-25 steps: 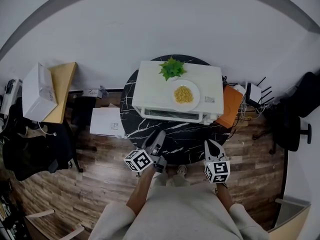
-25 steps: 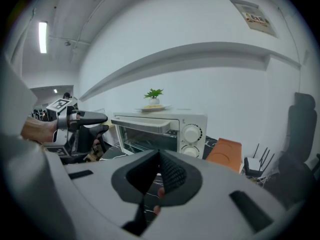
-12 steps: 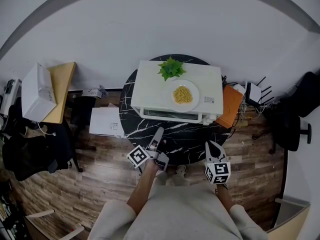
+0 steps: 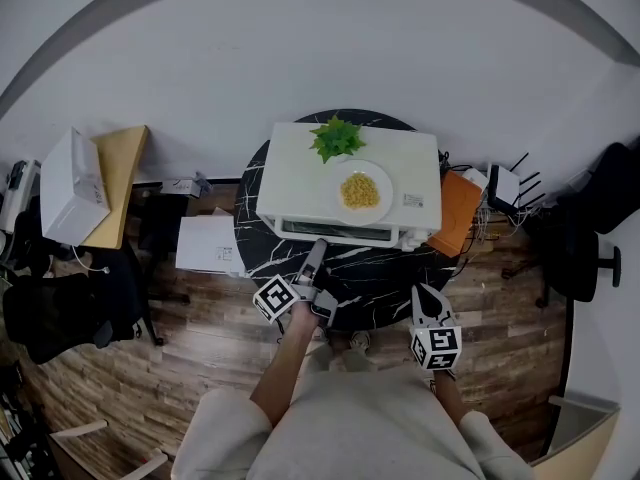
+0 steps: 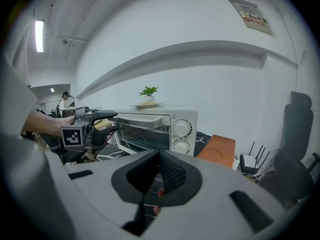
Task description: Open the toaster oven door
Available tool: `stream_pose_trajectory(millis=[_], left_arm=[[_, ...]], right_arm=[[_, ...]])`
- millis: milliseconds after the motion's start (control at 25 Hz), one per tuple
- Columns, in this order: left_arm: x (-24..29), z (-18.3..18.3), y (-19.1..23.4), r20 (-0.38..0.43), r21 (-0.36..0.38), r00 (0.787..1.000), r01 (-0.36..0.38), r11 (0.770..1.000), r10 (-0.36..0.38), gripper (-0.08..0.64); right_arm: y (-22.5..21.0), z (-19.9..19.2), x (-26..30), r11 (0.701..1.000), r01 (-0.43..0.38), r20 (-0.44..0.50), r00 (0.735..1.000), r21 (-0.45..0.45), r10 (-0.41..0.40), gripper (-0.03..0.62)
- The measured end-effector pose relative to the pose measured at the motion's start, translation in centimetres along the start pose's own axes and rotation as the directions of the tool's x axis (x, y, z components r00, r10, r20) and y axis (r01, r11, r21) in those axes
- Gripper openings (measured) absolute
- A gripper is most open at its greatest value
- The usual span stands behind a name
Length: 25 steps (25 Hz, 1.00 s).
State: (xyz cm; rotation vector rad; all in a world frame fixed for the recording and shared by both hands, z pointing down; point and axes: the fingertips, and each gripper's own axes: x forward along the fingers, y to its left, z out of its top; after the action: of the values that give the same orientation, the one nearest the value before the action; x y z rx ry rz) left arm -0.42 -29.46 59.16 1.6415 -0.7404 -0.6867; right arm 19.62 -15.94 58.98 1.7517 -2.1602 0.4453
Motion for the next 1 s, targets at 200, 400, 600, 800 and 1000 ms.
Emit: stream_pose_trajectory(millis=[200,400,600,800,1000], left_arm=[[1.2,0.0,0.0,-0.002,-0.007,1.0,0.0,1.0,0.0,0.207],[1.8,0.5,0.6,0.004,-0.003,0.999,-0.031,1.0,0.031,0.202],[2.0,0.8,0.4,0.017,-0.009,0.999,-0.034,0.999,0.035,0.138],[2.1,0.8,0.5,0.028,-0.036,0.999,-0.018,0.999,0.019,0.129],[2.1,0.7,0.2,0.043,-0.069,0.999,0.0,0.998,0.003,0.123]], right_arm=[[-0.3,-0.2,-0.3,1.0,0.004,-0.003,1.0,0.002,-0.004,0.012],[-0.5,-0.2,-0.4,1.0,0.006,-0.004,1.0,0.005,-0.006,0.012],[-0.3,-0.1,-0.7,1.0,0.0,-0.002,1.0,-0.006,0.0,0.012],[-0.1,-0.3,-0.8,1.0,-0.006,-0.004,1.0,-0.016,0.005,0.012],[0.1,-0.6,-1.1,1.0,-0.011,-0.002,1.0,-0.011,0.011,0.012]])
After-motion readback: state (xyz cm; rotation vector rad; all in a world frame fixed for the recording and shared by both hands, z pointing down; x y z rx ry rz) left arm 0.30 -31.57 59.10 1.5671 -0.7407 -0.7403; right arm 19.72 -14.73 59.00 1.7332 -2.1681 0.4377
